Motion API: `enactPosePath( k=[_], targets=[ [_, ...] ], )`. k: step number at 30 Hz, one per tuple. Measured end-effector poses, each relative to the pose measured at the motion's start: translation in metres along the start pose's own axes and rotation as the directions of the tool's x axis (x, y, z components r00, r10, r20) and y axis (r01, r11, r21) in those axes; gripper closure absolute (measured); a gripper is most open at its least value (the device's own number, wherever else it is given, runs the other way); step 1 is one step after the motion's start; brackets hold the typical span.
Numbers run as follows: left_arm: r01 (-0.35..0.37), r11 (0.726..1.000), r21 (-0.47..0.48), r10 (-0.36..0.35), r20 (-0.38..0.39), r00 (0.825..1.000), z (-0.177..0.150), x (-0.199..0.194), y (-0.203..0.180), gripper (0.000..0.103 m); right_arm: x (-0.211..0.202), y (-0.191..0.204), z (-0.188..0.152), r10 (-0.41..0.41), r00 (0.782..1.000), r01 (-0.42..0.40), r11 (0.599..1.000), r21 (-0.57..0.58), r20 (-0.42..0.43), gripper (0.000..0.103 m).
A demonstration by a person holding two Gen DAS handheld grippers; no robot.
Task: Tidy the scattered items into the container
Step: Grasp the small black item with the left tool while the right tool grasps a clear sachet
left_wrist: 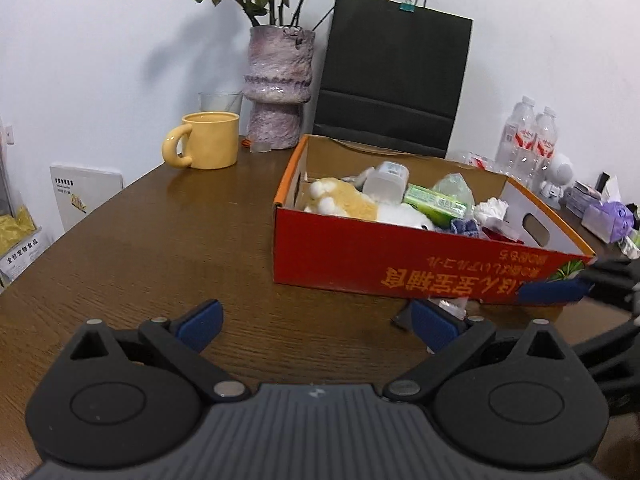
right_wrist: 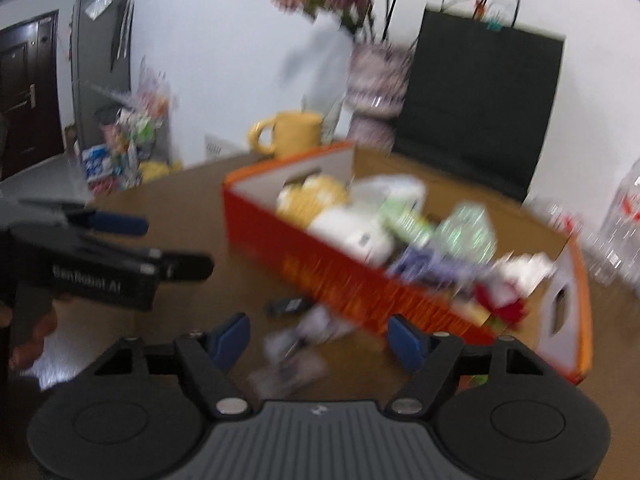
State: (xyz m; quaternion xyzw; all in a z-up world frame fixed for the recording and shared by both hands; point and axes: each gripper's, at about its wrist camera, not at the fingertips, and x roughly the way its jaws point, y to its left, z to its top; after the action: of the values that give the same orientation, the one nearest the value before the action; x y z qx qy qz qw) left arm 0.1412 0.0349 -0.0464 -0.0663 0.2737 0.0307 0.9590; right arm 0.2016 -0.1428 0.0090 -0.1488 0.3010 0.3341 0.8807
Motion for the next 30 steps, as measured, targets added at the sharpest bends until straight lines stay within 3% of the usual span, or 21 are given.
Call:
enactPosePath(
  k=[8,10,13,23,28,30],
  targets=[
    [0.006,1.000,0.003,-0.006,-0.032,0.999,-0.008,-0.001,-0.005,0.004,0.019,0.003,-0.019,-0.009,0.997,0.014,0.998,0.068,-0.074,0.063],
    [0.010,1.000,0.005,-0.010,-0.039,0.999,-0.009,-0.001,-0.008,0.005,0.016,0.004,-0.020,0.001,0.997,0.004,0.998,0.065,-0.074,0.080],
    [0.025,0.999,0.021,-0.024,-0.045,0.999,-0.007,0.002,-0.014,0.008,0.013,0.004,-0.022,0.015,0.997,-0.010,0.998,0.069,-0.073,0.092],
    [0.062,0.980,0.188,-0.043,-0.100,0.994,0.003,0.047,-0.051,0.039,-0.001,-0.028,-0.034,-0.024,0.997,0.037,0.983,0.179,-0.073,0.094],
    [0.100,0.970,0.222,-0.070,-0.140,0.988,0.003,0.068,-0.060,0.054,-0.005,-0.041,-0.038,-0.035,0.997,0.050,0.975,0.215,-0.073,0.094],
    [0.131,0.965,0.227,-0.100,-0.143,0.985,0.004,0.070,-0.061,0.077,-0.004,-0.044,-0.038,-0.033,0.997,0.049,0.973,0.224,-0.074,0.094]
  ],
)
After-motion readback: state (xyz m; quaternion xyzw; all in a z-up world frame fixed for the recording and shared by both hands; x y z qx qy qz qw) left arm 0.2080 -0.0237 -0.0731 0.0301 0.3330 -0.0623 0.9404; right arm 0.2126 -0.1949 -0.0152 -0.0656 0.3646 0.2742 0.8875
